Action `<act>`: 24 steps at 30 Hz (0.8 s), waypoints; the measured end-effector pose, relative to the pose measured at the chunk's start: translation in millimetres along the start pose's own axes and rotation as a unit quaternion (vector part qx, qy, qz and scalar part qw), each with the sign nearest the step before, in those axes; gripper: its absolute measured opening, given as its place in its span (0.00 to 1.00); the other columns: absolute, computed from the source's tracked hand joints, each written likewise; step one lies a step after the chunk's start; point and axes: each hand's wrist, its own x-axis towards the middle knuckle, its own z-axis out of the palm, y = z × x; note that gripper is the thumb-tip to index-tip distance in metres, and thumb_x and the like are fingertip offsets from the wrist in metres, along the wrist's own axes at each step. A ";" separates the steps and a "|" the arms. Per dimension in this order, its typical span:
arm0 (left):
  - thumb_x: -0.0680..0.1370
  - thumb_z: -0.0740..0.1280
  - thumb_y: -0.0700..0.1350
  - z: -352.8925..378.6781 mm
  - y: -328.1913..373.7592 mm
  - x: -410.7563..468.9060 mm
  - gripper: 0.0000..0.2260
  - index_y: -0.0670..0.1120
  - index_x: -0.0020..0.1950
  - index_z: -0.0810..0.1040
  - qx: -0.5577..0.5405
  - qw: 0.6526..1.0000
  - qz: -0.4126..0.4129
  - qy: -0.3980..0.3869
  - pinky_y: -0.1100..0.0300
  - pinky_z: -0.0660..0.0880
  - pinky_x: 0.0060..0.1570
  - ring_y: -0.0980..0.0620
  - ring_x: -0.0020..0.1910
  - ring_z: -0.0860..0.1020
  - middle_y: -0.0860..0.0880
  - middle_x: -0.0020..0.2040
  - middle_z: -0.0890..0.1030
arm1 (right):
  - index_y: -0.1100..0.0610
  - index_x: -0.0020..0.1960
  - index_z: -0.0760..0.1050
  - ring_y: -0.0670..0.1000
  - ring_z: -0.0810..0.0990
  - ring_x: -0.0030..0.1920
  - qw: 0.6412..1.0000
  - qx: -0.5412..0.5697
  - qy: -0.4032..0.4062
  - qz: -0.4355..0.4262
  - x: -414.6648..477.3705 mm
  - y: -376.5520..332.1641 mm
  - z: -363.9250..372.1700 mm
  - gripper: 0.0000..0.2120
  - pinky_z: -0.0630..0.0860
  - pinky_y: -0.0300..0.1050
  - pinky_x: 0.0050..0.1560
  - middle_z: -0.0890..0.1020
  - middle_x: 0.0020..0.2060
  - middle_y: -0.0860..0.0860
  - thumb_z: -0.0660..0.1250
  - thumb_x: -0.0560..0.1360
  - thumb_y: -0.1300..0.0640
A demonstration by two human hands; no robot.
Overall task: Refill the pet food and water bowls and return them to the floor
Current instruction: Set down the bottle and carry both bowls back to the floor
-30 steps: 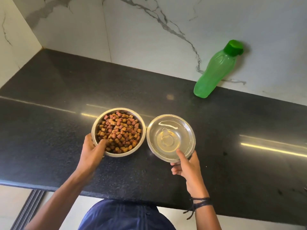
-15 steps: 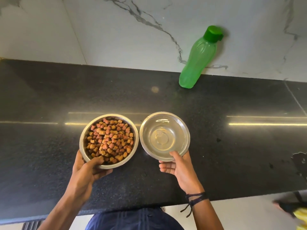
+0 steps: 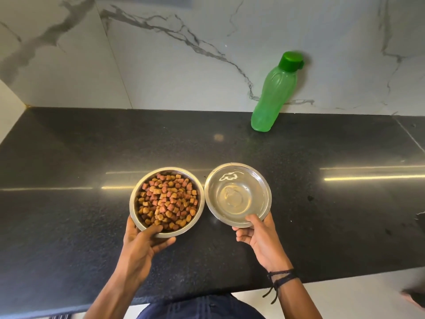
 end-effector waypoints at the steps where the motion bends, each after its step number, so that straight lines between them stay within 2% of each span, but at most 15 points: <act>1: 0.77 0.62 0.29 1.2 -0.6 -1.4 0.29 0.55 0.71 0.65 -0.003 1.000 0.003 0.001 0.54 0.82 0.31 0.40 0.55 0.78 0.48 0.60 0.74 | 0.50 0.62 0.71 0.54 0.80 0.32 1.000 0.002 -0.001 -0.002 -0.4 -0.3 -0.4 0.14 0.80 0.46 0.35 0.83 0.37 0.62 0.61 0.80 0.63; 8: 0.78 0.61 0.29 7.1 -6.1 -12.5 0.28 0.55 0.71 0.65 -0.029 0.999 0.028 0.000 0.54 0.82 0.34 0.43 0.54 0.78 0.48 0.59 0.74 | 0.48 0.61 0.71 0.53 0.82 0.33 1.000 0.003 -0.009 -0.003 -3.2 -3.9 -4.9 0.14 0.80 0.46 0.35 0.84 0.37 0.60 0.64 0.79 0.63; 17: 0.79 0.60 0.30 12.7 -15.1 -25.5 0.26 0.54 0.71 0.65 -0.040 0.997 0.064 0.028 0.54 0.82 0.33 0.42 0.57 0.75 0.46 0.64 0.71 | 0.47 0.60 0.70 0.53 0.83 0.32 0.999 -0.011 -0.030 -0.024 -12.2 -17.6 -8.5 0.14 0.80 0.45 0.33 0.84 0.36 0.57 0.61 0.80 0.64; 24: 0.78 0.60 0.30 -0.1 -24.2 -58.6 0.26 0.53 0.72 0.66 -0.053 0.992 0.099 0.049 0.54 0.82 0.32 0.40 0.58 0.75 0.44 0.66 0.70 | 0.49 0.59 0.70 0.54 0.82 0.31 0.994 -0.041 -0.083 -0.052 -26.8 -35.0 -11.2 0.13 0.80 0.45 0.30 0.83 0.33 0.59 0.59 0.80 0.65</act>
